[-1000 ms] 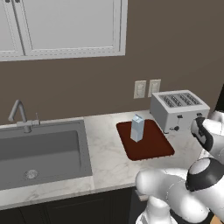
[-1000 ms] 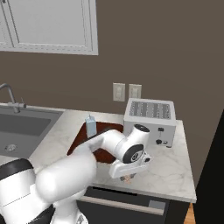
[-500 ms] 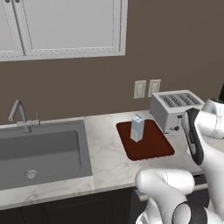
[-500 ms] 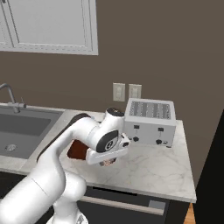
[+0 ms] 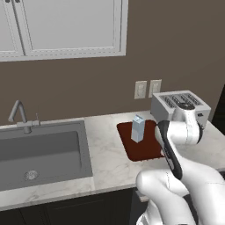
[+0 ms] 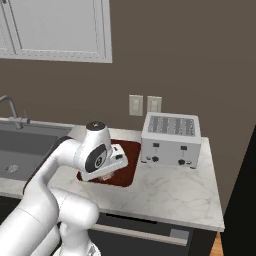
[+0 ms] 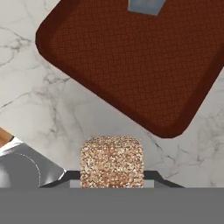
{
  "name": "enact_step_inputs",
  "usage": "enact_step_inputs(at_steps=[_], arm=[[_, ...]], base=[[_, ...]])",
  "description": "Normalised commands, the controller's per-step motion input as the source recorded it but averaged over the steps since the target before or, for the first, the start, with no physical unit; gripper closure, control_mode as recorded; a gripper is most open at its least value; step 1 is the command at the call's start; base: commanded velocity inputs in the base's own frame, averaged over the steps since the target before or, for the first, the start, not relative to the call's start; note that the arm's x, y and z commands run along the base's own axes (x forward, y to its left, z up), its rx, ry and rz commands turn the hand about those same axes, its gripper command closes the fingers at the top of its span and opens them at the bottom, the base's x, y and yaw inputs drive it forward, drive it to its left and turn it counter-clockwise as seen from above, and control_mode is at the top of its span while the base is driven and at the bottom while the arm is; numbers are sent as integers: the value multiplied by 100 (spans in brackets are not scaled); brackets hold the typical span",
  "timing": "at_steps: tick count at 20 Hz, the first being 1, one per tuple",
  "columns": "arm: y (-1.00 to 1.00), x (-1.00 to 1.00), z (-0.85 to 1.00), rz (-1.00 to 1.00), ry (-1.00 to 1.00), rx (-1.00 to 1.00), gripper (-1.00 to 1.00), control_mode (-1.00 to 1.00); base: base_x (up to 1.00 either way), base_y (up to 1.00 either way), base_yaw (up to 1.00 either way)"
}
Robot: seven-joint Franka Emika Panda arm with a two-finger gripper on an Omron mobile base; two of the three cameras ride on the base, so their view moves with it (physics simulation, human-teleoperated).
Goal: Take out the milk from the fridge and place it on the tray on the counter. Then take the sugar cube near the tray and place it in the tray.
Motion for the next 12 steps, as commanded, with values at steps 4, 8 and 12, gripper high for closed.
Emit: enact_step_inputs(at_steps=[4, 8, 12], arm=[[-6, 49, 3, -1, 6, -1, 100, -100], [-12, 37, -2, 4, 0, 0, 100, -100], [-6, 29, -13, 2, 0, 8, 100, -100]], base=[[0, 0, 0], [0, 0, 0], [0, 0, 0]])
